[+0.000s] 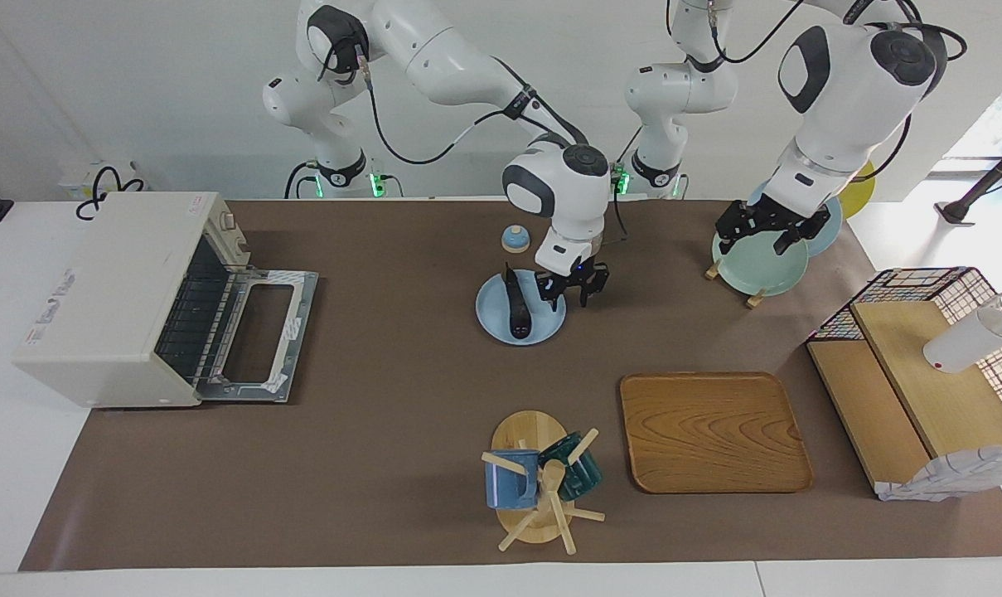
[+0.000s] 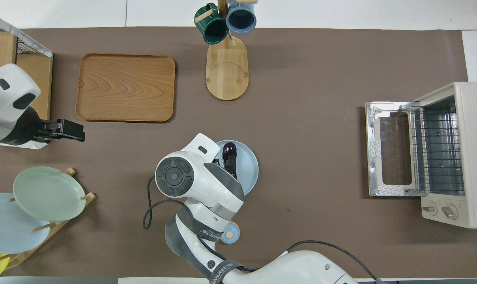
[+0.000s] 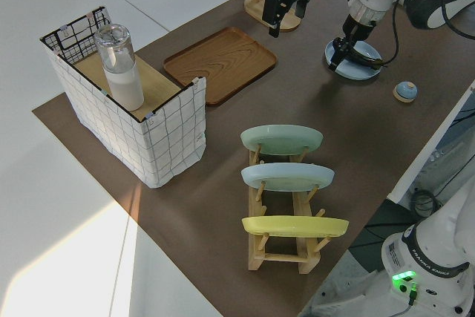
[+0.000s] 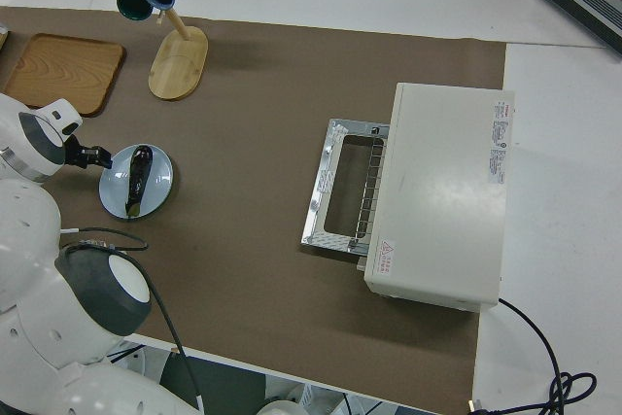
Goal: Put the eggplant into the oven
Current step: 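Grasp the eggplant on the plate with the right gripper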
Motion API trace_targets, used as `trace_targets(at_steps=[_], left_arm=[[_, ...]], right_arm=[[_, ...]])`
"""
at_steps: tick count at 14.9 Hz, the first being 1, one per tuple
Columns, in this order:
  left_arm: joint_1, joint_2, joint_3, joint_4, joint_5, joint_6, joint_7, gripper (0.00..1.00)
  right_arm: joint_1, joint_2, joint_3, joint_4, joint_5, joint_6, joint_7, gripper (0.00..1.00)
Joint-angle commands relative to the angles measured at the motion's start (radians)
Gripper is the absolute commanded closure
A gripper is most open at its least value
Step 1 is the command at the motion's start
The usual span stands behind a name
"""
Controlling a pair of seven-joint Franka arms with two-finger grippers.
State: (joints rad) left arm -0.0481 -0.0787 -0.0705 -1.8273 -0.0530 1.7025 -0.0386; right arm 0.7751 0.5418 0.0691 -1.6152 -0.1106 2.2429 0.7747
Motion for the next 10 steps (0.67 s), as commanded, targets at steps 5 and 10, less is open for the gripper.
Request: trace_targets(at_steps=[5,10], left_arm=[[-0.009,0.057,0.005,0.186,0.038,-0.153,0.049,0.00],[-0.010,0.056,0.011,0.135,0.038,-0.101,0.062,0.00]], right_arm=[[0.004,-0.065,0.003,-0.163,-0.018,0.113,0.041,0.58],[0.010,-0.068,0.001,-0.134,-0.026,0.028,0.038,1.00]])
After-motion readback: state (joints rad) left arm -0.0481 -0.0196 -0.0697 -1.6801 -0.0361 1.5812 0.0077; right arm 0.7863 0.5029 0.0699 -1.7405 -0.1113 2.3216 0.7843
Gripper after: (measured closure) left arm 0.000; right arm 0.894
